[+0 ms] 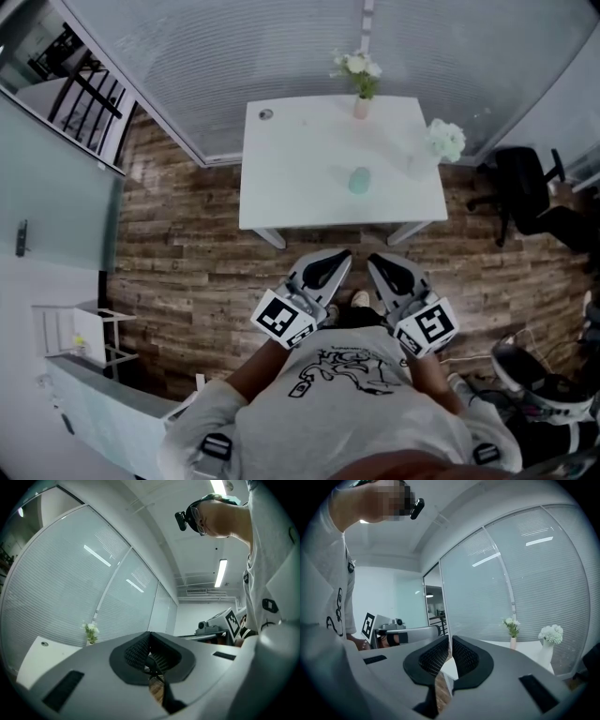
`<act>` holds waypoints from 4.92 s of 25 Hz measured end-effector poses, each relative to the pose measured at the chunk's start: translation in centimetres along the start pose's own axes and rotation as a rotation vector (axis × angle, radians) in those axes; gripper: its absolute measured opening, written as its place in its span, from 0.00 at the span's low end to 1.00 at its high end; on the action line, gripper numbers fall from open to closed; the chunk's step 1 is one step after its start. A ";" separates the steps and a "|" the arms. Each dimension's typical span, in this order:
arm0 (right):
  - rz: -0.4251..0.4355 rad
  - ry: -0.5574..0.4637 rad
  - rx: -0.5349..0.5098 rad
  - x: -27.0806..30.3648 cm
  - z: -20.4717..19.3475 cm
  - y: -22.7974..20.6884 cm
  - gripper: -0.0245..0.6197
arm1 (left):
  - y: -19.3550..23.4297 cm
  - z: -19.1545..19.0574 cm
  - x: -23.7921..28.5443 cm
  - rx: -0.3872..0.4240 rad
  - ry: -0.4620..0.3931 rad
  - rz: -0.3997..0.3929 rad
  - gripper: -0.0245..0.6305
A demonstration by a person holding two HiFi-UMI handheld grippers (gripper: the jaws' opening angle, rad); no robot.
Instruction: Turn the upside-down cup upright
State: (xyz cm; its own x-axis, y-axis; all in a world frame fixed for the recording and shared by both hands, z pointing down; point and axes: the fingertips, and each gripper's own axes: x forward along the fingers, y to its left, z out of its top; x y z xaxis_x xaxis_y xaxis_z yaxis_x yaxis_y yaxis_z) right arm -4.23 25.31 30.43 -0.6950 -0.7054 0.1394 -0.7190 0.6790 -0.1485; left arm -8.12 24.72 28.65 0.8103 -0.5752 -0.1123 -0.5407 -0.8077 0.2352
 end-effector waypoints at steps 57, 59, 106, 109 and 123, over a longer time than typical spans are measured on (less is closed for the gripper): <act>0.076 -0.019 0.016 7.5 4.7 -22.3 0.11 | 10.6 0.7 21.1 0.011 0.031 0.058 0.04; 0.080 -0.018 0.018 7.7 4.8 -23.3 0.11 | 11.0 0.6 22.0 0.007 0.030 0.066 0.04; 0.064 0.002 -0.020 12.9 3.3 -28.0 0.11 | 16.8 -2.0 24.7 0.037 0.106 0.058 0.04; 0.053 0.015 -0.022 13.3 2.6 -28.2 0.11 | 17.4 -2.4 24.6 0.040 0.117 0.050 0.04; 0.041 0.064 -0.042 14.4 0.5 -27.5 0.11 | 19.2 -4.2 23.8 0.047 0.148 0.042 0.04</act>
State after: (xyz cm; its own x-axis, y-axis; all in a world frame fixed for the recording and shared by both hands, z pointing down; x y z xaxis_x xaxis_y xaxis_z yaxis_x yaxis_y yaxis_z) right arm 5.56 -3.59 36.07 -0.7223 -0.6631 0.1962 -0.6885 0.7161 -0.1148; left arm 1.73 -3.89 34.56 0.8091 -0.5862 0.0408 -0.5822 -0.7904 0.1907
